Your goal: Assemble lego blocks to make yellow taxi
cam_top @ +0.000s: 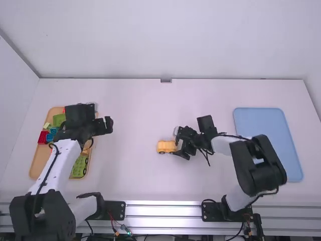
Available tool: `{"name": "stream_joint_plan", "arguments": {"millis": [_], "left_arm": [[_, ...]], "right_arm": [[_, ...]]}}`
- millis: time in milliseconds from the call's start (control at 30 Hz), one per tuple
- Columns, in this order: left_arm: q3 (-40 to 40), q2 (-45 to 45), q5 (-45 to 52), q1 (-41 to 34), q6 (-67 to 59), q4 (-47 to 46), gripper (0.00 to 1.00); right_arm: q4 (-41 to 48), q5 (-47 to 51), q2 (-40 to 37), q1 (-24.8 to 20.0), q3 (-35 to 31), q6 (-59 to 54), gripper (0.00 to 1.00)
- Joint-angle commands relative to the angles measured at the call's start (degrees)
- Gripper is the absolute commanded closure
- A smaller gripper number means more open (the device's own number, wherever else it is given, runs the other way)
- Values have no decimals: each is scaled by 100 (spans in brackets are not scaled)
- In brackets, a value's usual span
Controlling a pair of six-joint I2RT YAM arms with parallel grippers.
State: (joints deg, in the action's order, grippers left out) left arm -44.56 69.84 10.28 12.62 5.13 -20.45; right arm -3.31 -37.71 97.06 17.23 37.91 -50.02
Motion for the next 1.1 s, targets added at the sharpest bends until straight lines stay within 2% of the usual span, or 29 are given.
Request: {"name": "stream_joint_plan", "arguments": {"millis": [0, 67, 200, 367, 633, 833, 1067], "left_arm": [[-358, -52, -778, 402, 938, -378, 1], [-501, 35, -1137, 890, 1362, -903, 1], [-522, 348, -1141, 1475, 1799, -1086, 1], [-688, 1187, -1075, 1759, 1727, -1145, 1], [-929, 2017, -472, 1705, 2100, -870, 1], [-920, 2041, -518, 1784, 1934, -997, 1], [-931, 2041, -1040, 1773, 2706, -1211, 1]], "right_arm": [[205, 605, -603, 4, -39, 33, 1], [409, 675, -1139, 4, -39, 28, 1], [533, 616, -1738, 4, -39, 31, 1], [529, 610, -2131, 4, -39, 225, 1], [557, 603, -2175, 7, -39, 227, 1], [625, 610, -2175, 136, -39, 518, 1], [835, 632, -2175, 308, -39, 308, 1]]}}
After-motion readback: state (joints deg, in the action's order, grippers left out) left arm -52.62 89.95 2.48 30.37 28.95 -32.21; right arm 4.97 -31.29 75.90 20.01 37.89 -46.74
